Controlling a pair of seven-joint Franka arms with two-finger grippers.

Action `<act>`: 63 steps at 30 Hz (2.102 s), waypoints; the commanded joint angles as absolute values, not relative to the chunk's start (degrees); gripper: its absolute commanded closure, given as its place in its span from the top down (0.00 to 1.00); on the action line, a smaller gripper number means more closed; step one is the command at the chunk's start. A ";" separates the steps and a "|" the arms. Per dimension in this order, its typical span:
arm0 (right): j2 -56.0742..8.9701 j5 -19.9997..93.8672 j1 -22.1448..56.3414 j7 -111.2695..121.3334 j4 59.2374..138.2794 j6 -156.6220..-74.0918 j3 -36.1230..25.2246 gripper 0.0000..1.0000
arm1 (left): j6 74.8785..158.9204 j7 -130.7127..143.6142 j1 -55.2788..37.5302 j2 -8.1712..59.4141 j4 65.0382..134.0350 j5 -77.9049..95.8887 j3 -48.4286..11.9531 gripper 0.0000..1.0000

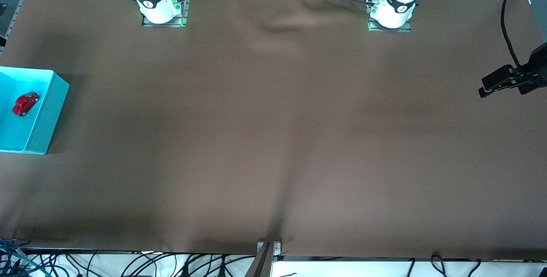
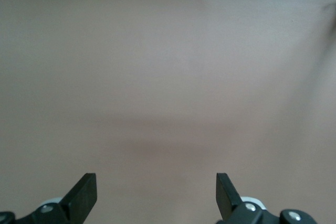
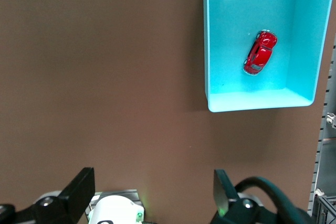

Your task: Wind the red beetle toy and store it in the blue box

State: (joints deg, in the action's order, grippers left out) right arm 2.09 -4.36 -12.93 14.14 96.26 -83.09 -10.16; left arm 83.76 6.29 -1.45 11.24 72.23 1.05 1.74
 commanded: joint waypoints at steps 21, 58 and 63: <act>5.80 -2.29 -10.55 4.75 95.71 -75.59 3.42 1.00 | 83.41 5.71 -1.41 10.90 72.51 2.02 2.02 1.00; 5.19 0.62 -10.28 -6.42 96.06 -83.76 13.71 1.00 | 83.41 5.71 -1.41 10.90 72.51 2.02 2.11 1.00; 5.01 0.62 -10.20 -6.42 95.98 -83.58 14.24 1.00 | 83.41 5.71 -1.41 10.90 72.51 2.02 2.11 1.00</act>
